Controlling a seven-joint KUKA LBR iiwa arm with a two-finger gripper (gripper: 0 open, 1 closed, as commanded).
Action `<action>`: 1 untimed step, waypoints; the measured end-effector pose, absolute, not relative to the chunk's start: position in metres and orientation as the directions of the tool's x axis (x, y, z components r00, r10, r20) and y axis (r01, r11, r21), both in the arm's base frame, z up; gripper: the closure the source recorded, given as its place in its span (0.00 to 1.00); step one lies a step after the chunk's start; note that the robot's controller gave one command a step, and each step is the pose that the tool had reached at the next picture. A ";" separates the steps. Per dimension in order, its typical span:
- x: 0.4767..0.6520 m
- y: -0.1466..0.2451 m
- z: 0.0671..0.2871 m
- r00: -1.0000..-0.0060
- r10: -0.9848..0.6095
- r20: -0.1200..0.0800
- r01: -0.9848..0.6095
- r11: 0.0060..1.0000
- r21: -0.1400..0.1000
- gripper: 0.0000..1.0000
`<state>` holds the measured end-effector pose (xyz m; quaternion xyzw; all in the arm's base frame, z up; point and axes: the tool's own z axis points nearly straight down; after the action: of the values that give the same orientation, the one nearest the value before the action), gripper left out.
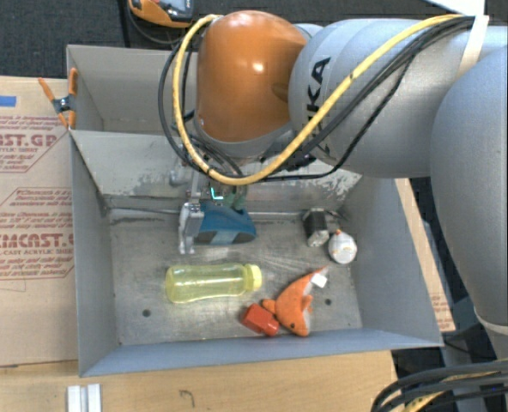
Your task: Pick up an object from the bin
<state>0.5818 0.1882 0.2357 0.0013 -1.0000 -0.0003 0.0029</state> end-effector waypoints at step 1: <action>0.584 0.187 0.240 -1.000 -0.002 -0.002 -0.002 1.000 0.002 0.00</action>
Offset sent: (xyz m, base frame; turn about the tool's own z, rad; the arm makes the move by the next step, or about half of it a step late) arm -0.0732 -0.0121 -0.1488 -0.2024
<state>0.5835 0.1874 0.2401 0.0008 -1.0000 -0.0010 -0.0009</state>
